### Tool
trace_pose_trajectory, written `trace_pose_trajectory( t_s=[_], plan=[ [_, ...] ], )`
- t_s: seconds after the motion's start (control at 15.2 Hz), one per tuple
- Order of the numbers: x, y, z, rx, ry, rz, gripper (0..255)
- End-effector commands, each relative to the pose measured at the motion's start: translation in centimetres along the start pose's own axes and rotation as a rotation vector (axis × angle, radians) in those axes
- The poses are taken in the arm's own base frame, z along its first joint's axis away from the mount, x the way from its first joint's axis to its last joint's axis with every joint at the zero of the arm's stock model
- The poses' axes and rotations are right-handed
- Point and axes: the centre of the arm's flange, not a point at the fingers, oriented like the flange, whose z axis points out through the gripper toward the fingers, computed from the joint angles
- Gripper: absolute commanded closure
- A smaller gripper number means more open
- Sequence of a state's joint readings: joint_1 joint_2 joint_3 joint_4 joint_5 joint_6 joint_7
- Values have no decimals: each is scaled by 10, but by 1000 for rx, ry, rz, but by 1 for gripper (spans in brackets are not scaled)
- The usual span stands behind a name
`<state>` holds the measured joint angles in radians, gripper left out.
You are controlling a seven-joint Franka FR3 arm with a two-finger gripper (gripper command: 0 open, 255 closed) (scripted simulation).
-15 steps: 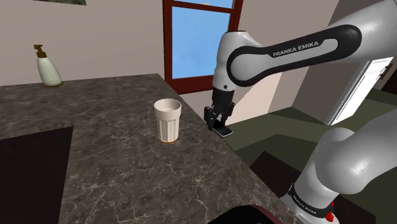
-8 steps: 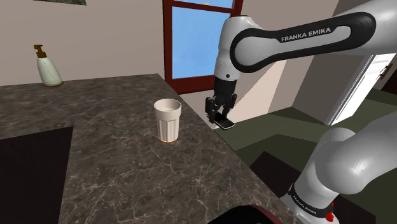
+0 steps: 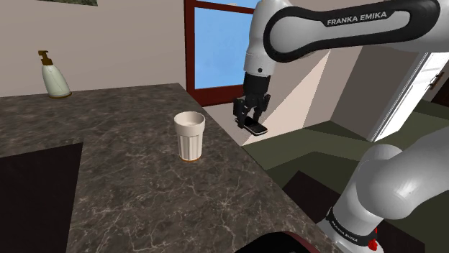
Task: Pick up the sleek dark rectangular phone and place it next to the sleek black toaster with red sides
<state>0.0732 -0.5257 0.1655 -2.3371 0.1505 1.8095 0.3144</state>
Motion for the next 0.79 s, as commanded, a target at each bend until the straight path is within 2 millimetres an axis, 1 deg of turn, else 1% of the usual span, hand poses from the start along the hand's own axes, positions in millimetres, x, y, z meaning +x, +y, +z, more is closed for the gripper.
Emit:
trace_pose_trajectory(
  t_s=[0.0,0.73],
  plan=[
    [-1,0,-10,0,0,0,255],
    [-2,-4,-68,0,0,0,255]
  ],
)
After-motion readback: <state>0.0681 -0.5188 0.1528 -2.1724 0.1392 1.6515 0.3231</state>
